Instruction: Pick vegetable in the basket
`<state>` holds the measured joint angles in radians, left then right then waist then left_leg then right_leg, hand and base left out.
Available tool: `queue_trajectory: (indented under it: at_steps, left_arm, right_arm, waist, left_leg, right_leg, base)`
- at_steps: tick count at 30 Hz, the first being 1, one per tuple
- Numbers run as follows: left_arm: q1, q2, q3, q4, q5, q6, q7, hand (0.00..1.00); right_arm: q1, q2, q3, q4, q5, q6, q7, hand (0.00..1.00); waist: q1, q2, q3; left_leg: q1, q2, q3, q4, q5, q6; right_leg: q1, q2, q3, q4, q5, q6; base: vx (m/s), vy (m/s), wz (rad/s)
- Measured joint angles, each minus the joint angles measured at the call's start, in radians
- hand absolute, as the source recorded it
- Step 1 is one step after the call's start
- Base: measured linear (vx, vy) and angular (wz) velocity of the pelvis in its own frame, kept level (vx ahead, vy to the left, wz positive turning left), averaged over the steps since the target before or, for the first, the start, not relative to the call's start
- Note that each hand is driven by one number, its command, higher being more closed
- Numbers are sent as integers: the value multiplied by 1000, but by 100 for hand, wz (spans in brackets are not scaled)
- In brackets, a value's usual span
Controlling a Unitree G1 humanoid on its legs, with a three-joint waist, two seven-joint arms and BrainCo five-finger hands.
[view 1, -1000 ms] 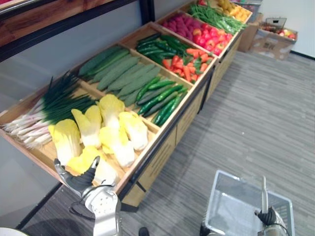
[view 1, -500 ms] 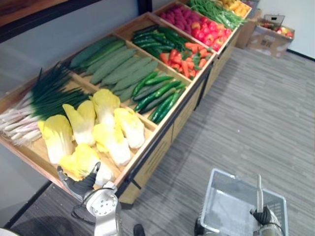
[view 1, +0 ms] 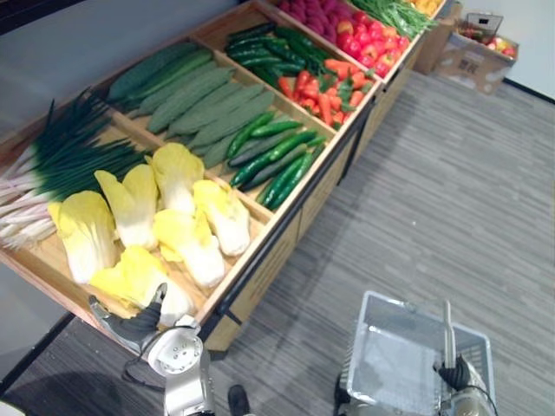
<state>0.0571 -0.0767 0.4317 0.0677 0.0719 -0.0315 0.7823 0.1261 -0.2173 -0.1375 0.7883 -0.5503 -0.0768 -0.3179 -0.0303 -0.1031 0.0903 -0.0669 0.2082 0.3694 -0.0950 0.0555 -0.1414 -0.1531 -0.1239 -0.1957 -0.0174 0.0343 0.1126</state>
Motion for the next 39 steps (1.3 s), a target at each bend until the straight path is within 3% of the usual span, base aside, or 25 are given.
queue_trajectory:
  at_steps: [19,25,32,33,39]
  left_arm:
    - [-103,14,48,96,-70,1,1,0]
    - [-150,40,88,127,-70,-6,54,0]
    - [-217,83,119,187,-69,-19,114,0]
    - [-222,85,123,194,-69,-22,116,100]
    - [-238,126,122,274,-70,-55,118,100]
  right_arm:
    - [-31,-1,30,-37,0,-19,2,100]
    - [-57,-27,68,-51,0,-24,20,100]
    - [-59,-54,82,-71,1,-37,21,100]
    - [-61,-57,87,-71,1,-37,21,100]
    - [-66,-62,108,-75,1,-48,20,100]
  waist:
    - [-1,-22,62]
    - [-23,-19,74]
    - [-27,-15,83]
    - [-27,-15,83]
    - [-31,-15,84]
  left_leg:
    - [-26,0,15,0,-7,-2]
    - [-38,3,40,0,-10,-4]
    - [-50,20,66,0,-10,-5]
    - [-50,20,69,0,-10,-5]
    - [-48,20,84,0,-8,-7]
  right_leg:
    - [-44,3,23,2,0,0]
    - [-78,10,51,5,3,-4]
    - [-110,30,79,5,10,-13]
    - [-112,31,82,5,11,-14]
    - [-120,33,95,3,20,-18]
  base:
    - [13,-10,-3]
    - [12,-22,-14]
    - [8,-40,-13]
    - [0,-30,-13]
    - [-6,-11,-6]
